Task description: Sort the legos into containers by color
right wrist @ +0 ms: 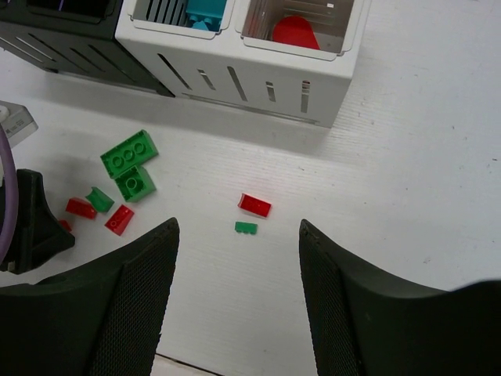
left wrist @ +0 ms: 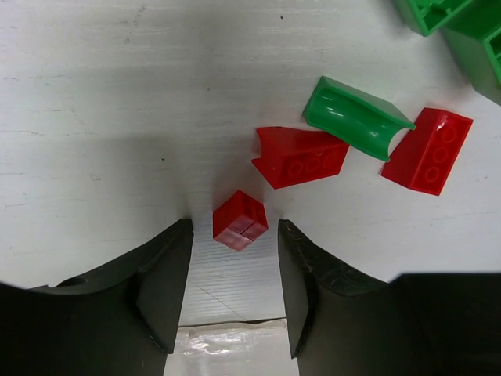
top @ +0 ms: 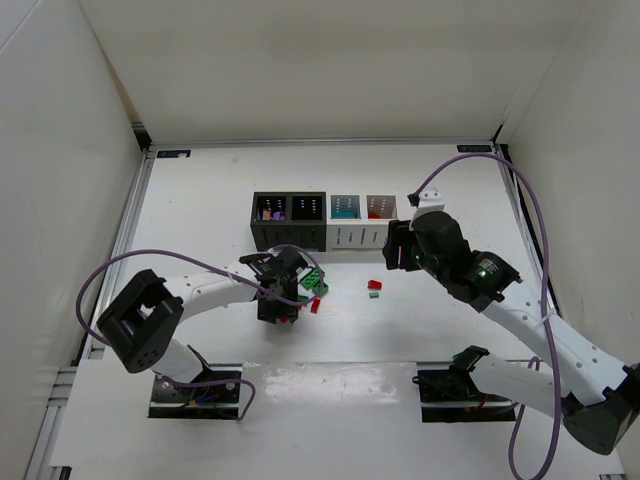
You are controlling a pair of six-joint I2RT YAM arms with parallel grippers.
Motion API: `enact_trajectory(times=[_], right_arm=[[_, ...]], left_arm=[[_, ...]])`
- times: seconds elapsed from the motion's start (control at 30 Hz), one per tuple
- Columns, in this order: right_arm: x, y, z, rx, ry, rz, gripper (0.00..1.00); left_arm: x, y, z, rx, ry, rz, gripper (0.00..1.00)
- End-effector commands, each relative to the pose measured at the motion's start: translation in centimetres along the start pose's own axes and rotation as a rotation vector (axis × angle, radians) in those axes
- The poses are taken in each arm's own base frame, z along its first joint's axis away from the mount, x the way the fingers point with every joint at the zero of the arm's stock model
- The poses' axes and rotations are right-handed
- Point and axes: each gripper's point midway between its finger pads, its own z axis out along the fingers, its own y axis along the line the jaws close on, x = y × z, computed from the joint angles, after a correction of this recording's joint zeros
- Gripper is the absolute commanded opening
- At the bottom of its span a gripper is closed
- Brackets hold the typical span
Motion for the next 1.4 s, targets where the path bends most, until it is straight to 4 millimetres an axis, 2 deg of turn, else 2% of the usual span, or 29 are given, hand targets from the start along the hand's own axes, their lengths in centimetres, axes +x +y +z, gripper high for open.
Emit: enact_trajectory(times=[0.0, 0.1, 0.13, 0.23, 0.47, 0.63, 0.67, 0.7, 0.73, 0.8, 0.83, 0.87, 0.97, 1.0, 1.03, 1.07, 1.1, 1.13, 1.17, 1.2, 1.23, 1.27, 1.3, 1.33, 1.37], right_arm=[[-0.6, -0.7, -0.6, 0.016, -0.034, 0.034, 0.66], [-0.7, -0.9, -0.7, 0.015, -0.039, 0.039, 0.66], [-0.5, -0.9, -0.7, 0.017, -0.032, 0.042, 0.66], [-0.2, -1.2, -1.1, 0.031, -0.028, 0.044, 0.66], [0.2, -2.1, -1.9, 0.050, -0.042, 0.062, 0.67], [0.4, -2.4, -2.4, 0.053, -0.047, 0.067, 0.67], [0.5, -2.5, -2.4, 0.056, -0.044, 0.068, 0.67], [0.7, -2.6, -2.4, 0.061, -0.040, 0.070, 0.67], [0.7, -2.7, -2.5, 0.061, -0.040, 0.073, 0.67], [1.2, -3.0, -2.5, 0.070, -0.032, 0.084, 0.67], [1.4, -3.1, -2.4, 0.076, -0.029, 0.088, 0.67], [1.8, -3.3, -2.6, 0.079, -0.024, 0.104, 0.67], [2.4, -3.8, -2.6, 0.094, -0.019, 0.130, 0.67], [2.5, -4.3, -2.9, 0.108, -0.024, 0.144, 0.67], [2.8, -4.5, -3.1, 0.117, -0.016, 0.162, 0.67], [2.8, -5.1, -3.3, 0.150, -0.022, 0.187, 0.67], [2.8, -5.3, -3.5, 0.166, -0.027, 0.217, 0.67], [3.1, -6.0, -4.0, 0.194, -0.035, 0.224, 0.67], [3.0, -6.7, -4.3, 0.229, -0.057, 0.250, 0.67], [2.9, -7.0, -4.5, 0.249, -0.071, 0.268, 0.67], [3.2, -7.4, -5.2, 0.262, -0.074, 0.280, 0.67], [2.7, -7.6, -5.8, 0.271, -0.093, 0.296, 0.67], [3.0, -8.5, -6.2, 0.316, -0.091, 0.302, 0.67], [2.8, -8.9, -6.9, 0.328, -0.102, 0.311, 0.67], [2.5, -9.2, -7.3, 0.340, -0.110, 0.314, 0.67]], left_arm=[[-0.8, -0.2, 0.1, -0.008, -0.041, -0.038, 0.58], [-1.0, -0.4, 0.2, -0.004, -0.050, -0.047, 0.53], [-1.1, -0.4, 0.2, -0.003, -0.052, -0.051, 0.48], [-1.0, -0.3, 0.2, -0.015, -0.041, -0.051, 0.41], [-1.2, -0.2, -0.6, -0.024, -0.062, -0.030, 0.33], [-2.5, -0.7, -2.9, -0.026, -0.108, 0.008, 0.31], [-3.7, -1.8, -4.3, -0.001, -0.156, 0.021, 0.31], [-3.6, -1.4, -5.0, -0.024, -0.154, 0.032, 0.31], [-4.0, -2.0, -6.0, -0.008, -0.181, 0.067, 0.31], [-6.6, -4.0, -9.1, 0.048, -0.267, 0.122, 0.33], [-7.3, -4.6, -9.7, 0.060, -0.287, 0.137, 0.34], [-9.7, -6.8, -12.6, 0.129, -0.371, 0.184, 0.35], [-13.0, -10.1, -14.9, 0.188, -0.442, 0.227, 0.35], [-15.4, -12.3, -17.6, 0.229, -0.508, 0.283, 0.36], [-16.0, -13.0, -16.9, 0.211, -0.493, 0.304, 0.36], [-16.7, -13.6, -17.1, 0.211, -0.504, 0.333, 0.36], [-18.8, -15.8, -19.3, 0.262, -0.559, 0.347, 0.36], [-19.2, -16.9, -19.4, 0.301, -0.546, 0.375, 0.36], [-19.8, -17.9, -16.5, 0.281, -0.493, 0.391, 0.36], [-21.7, -19.7, -19.2, 0.348, -0.551, 0.384, 0.36], [-22.0, -19.8, -18.9, 0.339, -0.536, 0.383, 0.36], [-23.1, -21.0, -16.7, 0.328, -0.508, 0.388, 0.36], [-23.5, -21.6, -16.5, 0.353, -0.499, 0.401, 0.36], [-24.1, -22.5, -17.3, 0.385, -0.512, 0.410, 0.36], [-24.9, -23.7, -15.7, 0.383, -0.503, 0.418, 0.36]])
